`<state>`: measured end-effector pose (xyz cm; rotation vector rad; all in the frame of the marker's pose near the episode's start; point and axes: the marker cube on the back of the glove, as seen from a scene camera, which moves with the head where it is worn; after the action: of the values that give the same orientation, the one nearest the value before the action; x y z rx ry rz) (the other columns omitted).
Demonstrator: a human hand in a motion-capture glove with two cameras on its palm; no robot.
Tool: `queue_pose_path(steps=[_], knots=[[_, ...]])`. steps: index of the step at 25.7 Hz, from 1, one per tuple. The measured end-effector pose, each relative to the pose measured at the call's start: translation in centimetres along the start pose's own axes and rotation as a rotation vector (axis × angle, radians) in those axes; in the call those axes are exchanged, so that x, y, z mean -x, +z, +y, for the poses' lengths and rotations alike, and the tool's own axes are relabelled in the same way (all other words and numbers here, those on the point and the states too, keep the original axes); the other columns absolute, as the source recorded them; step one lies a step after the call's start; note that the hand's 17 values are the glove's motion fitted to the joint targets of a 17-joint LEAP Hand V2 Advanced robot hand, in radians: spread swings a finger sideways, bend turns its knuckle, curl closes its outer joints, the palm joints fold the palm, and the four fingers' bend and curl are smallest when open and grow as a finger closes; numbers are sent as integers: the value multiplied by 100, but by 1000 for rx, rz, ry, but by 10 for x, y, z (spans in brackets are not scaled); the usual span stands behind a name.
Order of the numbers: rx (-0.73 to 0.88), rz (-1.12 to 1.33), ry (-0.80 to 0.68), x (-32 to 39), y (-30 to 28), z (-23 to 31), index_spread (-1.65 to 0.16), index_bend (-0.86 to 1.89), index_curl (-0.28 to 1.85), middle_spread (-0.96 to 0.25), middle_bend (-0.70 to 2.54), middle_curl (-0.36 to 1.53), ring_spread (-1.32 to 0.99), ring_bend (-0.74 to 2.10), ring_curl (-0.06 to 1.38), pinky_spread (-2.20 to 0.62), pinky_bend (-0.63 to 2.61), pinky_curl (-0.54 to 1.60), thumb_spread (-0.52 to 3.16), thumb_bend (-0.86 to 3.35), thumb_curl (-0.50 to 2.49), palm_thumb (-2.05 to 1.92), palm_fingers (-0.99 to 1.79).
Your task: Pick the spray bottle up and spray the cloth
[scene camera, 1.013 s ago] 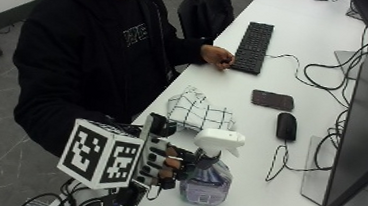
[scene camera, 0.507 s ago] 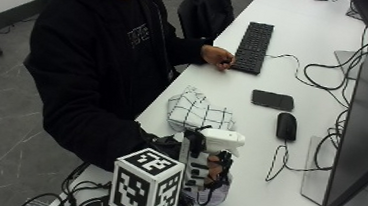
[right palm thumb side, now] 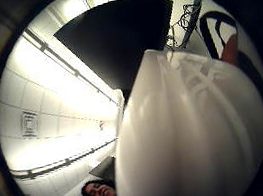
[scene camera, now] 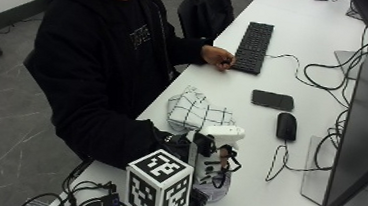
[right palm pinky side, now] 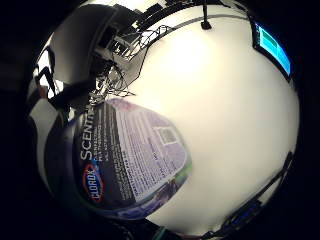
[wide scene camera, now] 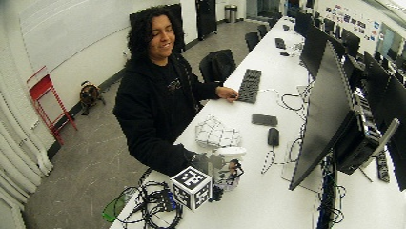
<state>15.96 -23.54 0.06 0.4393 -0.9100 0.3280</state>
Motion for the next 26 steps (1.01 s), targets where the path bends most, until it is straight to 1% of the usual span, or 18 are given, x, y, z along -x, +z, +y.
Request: queue_pose_path(steps=[3,6,8,10,15,19,20,23,26], knots=[[-63,13,-31,1,2,-5,-31,23,38,-25,38,45,-24,60,43,-30,36,38,46,-2,54,97,145],[-133,5,-79,7,10,-21,-31,24,40,-25,43,47,-24,63,45,-32,38,39,40,-3,56,97,147],[-146,2,-91,10,13,-25,-31,26,41,-25,44,48,-24,65,46,-33,39,39,37,-3,57,97,146],[-125,6,-89,13,11,-21,-31,27,43,-24,46,49,-24,66,47,-33,41,40,35,-3,59,96,145],[38,62,-94,38,-19,17,-31,27,45,-24,49,51,-23,69,48,-34,43,41,30,-2,62,97,142],[48,165,-153,75,-25,21,-30,28,47,-24,51,51,-23,70,48,-33,44,41,28,-3,64,97,141],[73,207,-161,82,-29,25,-30,28,47,-24,51,51,-23,70,48,-33,45,41,28,-3,64,97,141],[222,354,-174,103,-40,42,-30,28,48,-24,51,52,-22,70,48,-33,46,42,27,-3,66,97,140],[373,517,-202,123,-34,50,-29,28,49,-24,52,52,-22,70,48,-33,47,42,26,-3,67,98,140]])
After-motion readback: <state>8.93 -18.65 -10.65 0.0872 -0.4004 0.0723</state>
